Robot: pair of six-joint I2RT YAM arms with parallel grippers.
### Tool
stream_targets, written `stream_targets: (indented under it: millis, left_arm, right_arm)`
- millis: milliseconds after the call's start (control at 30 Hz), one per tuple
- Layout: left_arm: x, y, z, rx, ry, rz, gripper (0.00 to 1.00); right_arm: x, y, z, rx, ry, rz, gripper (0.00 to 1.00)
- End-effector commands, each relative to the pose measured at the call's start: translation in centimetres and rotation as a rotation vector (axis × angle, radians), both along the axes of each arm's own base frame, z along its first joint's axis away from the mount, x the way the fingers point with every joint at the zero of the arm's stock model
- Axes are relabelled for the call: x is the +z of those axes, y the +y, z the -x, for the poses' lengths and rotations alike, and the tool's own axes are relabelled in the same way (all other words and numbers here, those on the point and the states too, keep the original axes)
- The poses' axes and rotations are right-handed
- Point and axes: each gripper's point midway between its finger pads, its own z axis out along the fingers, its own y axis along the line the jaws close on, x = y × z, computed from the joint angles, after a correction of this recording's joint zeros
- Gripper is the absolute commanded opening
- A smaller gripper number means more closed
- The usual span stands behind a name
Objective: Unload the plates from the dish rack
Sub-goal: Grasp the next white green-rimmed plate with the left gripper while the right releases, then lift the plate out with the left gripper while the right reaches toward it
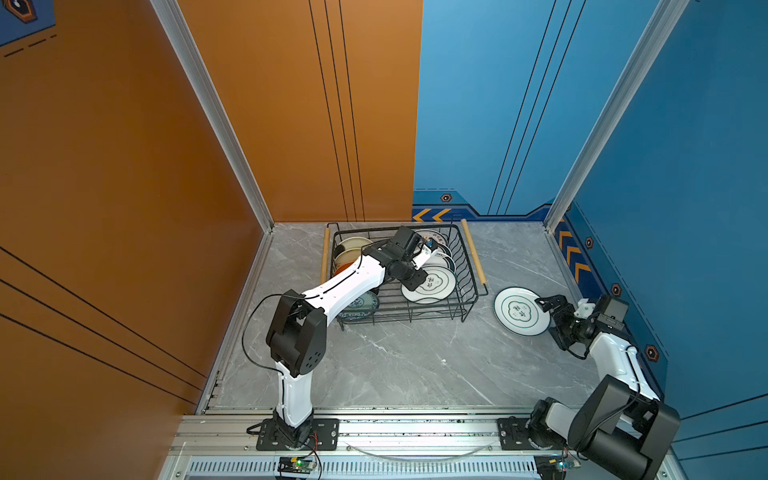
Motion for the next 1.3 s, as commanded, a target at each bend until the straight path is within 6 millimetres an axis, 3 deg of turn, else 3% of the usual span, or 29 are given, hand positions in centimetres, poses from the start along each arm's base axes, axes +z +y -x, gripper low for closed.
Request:
stream_targets:
  millis: [0, 633, 1267]
  left_arm:
    - [-0.7, 0.1, 0.1, -0.012, 0.035, -0.014, 0.47]
    - [-2.3, -0.2, -0.3, -0.007, 0.045, -0.050, 0.26]
    - [-1.0, 0.0, 0.5, -0.047, 0.028, -0.056, 0.08]
  right_arm:
    - [0.6, -0.2, -0.6, 0.009, -0.009, 0.018, 1.00]
    - [1.0, 0.4, -1.6, 0.035, -0.027, 0.007, 1.00]
    - [4.2, 2.4, -2.4, 0.119, -0.094, 0.034, 1.00]
